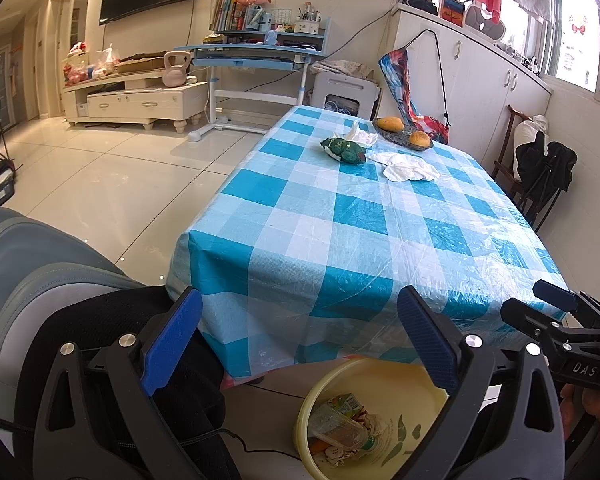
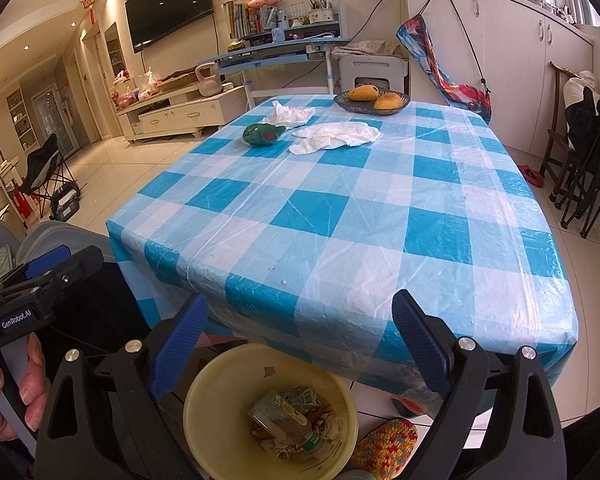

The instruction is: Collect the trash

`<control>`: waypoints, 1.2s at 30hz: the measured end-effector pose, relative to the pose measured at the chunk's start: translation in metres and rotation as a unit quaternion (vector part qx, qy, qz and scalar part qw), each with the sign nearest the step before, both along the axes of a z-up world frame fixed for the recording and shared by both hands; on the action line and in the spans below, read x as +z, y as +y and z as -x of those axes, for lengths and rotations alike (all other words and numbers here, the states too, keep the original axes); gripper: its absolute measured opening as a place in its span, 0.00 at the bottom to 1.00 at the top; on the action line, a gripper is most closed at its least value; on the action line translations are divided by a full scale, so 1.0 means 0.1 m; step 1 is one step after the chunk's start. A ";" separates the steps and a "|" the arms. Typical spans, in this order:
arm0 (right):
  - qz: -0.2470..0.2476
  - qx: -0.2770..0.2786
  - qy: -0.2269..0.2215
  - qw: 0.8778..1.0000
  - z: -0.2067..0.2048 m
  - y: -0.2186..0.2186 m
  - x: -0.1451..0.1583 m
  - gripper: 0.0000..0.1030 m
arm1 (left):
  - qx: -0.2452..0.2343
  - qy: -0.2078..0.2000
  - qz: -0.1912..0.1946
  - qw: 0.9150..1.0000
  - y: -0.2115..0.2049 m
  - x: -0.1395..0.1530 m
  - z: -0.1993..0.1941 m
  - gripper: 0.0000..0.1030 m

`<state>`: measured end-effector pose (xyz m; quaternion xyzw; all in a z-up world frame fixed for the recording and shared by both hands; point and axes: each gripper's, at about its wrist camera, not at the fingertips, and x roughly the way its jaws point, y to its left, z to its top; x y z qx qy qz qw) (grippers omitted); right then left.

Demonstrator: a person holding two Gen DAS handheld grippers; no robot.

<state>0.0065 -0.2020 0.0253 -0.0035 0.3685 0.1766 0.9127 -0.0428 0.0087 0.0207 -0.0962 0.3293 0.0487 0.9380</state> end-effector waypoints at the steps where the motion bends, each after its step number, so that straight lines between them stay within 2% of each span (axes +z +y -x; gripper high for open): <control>1: 0.000 0.000 0.000 1.000 0.00 0.01 0.00 0.87 | 0.000 0.000 0.000 1.000 -0.01 0.00 0.00 0.92; 9: -0.001 0.000 0.001 1.000 0.00 0.00 0.00 0.87 | 0.001 0.000 0.002 1.000 0.00 0.00 0.00 0.92; 18: -0.034 -0.007 0.006 0.999 -0.09 -0.04 0.04 0.87 | 0.023 -0.007 0.021 0.999 0.20 0.03 -0.05 0.92; 23: -0.035 0.004 0.005 0.999 -0.23 -0.06 0.11 0.87 | 0.022 -0.005 0.013 1.000 0.20 0.05 -0.18 0.92; 31: -0.029 0.033 0.001 0.999 -0.69 0.05 0.20 0.87 | 0.028 -0.007 0.007 1.000 0.25 0.15 -0.60 0.92; 36: -0.015 0.044 -0.002 0.999 -1.07 0.12 0.25 0.87 | 0.020 -0.005 0.012 1.000 0.24 0.24 -1.09 0.92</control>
